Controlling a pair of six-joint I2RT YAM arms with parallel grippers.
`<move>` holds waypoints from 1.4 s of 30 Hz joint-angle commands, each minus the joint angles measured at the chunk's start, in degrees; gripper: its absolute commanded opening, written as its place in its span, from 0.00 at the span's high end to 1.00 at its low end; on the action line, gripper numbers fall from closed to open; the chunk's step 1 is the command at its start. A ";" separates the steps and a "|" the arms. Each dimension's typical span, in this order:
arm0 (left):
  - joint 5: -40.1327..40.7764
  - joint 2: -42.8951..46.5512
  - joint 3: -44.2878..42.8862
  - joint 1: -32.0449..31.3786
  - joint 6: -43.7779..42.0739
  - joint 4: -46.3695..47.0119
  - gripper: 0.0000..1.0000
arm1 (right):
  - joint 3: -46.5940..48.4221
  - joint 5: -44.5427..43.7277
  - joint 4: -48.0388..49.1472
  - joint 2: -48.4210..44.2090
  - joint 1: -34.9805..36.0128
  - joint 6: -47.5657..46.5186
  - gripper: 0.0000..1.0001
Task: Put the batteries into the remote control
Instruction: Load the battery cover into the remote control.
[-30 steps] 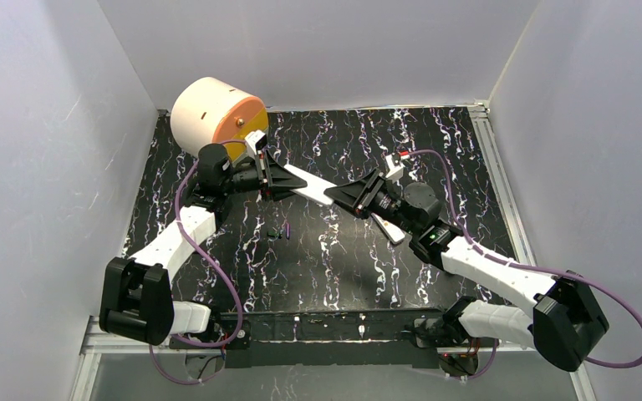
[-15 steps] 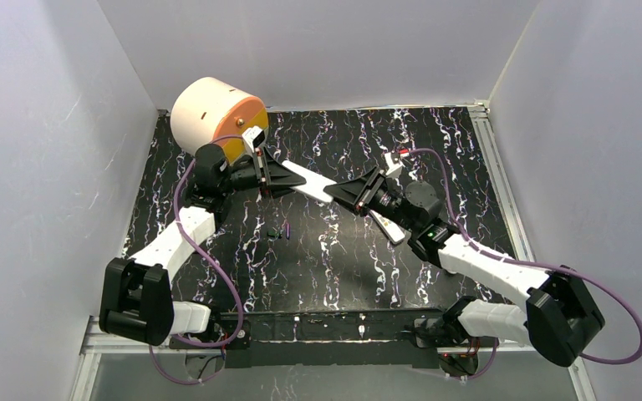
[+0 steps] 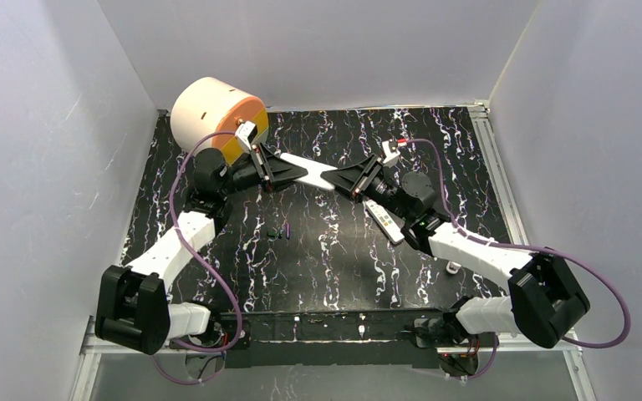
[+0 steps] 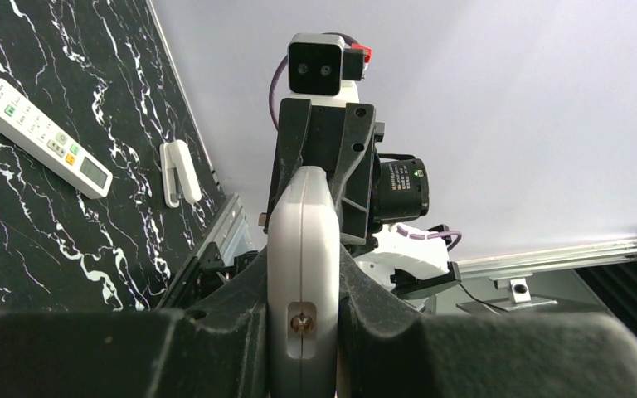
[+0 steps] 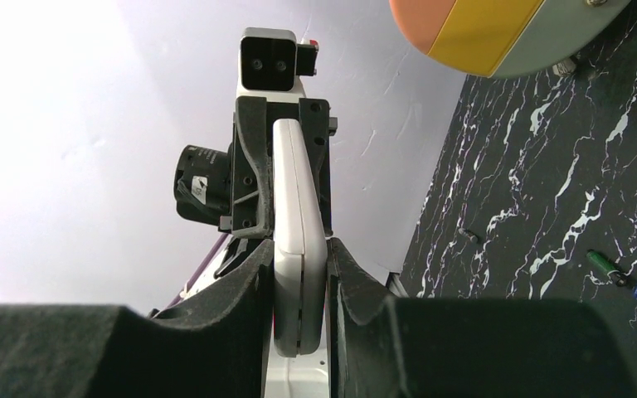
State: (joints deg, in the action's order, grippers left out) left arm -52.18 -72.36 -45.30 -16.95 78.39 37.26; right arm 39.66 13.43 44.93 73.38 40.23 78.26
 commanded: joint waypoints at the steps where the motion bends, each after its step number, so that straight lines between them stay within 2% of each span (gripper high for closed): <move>1: -6.27 3.64 0.39 -7.83 -1.47 1.77 1.00 | 3.73 4.14 0.98 2.39 3.98 -3.66 0.83; 4: -5.07 5.10 0.43 -5.45 -3.31 1.23 1.00 | 3.87 3.46 -2.97 -0.13 2.90 -5.83 0.83; 6: -5.23 5.34 0.33 -3.31 -3.98 0.79 1.00 | 4.21 4.10 -6.32 -1.69 1.77 -7.38 0.77; 9: -6.58 4.68 -0.11 -1.13 -4.45 0.63 1.00 | 4.62 5.99 -11.67 -3.44 -0.07 -9.30 0.56; 12: -8.00 3.86 -0.36 0.45 -4.43 0.63 1.00 | 4.14 9.50 -12.65 -5.02 -2.14 -10.86 0.33; 14: -8.81 3.81 -0.63 1.42 -4.31 0.63 1.00 | 2.98 11.93 -11.26 -6.42 -3.67 -11.54 0.26; 17: -10.08 3.55 -1.49 1.90 -3.44 0.65 1.00 | 2.19 15.76 -10.23 -8.53 -5.32 -13.24 0.24; 21: -10.22 3.37 -1.88 1.85 -1.78 0.67 1.00 | 0.74 19.04 -7.01 -9.86 -5.74 -13.21 0.26; 27: -9.90 3.50 -2.50 1.84 -0.47 0.63 1.00 | -0.01 21.08 -1.83 -7.85 -5.65 -10.42 0.35; 33: -10.42 3.58 -3.28 1.85 1.44 0.63 1.00 | -0.01 22.17 2.91 -5.51 -5.60 -8.79 0.55; 38: -10.25 3.62 -3.54 1.81 3.94 1.24 1.00 | 0.19 22.48 5.09 -3.44 -4.24 -8.20 0.76; 42: -9.40 3.99 -3.85 -0.12 4.20 2.38 1.00 | 0.75 20.95 7.36 -1.42 -1.91 -8.00 0.82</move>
State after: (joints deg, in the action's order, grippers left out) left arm -61.34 -69.45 -46.35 -14.83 79.55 37.58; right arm 39.57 34.37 46.96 69.89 35.35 72.05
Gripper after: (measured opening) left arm 0.196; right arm 0.295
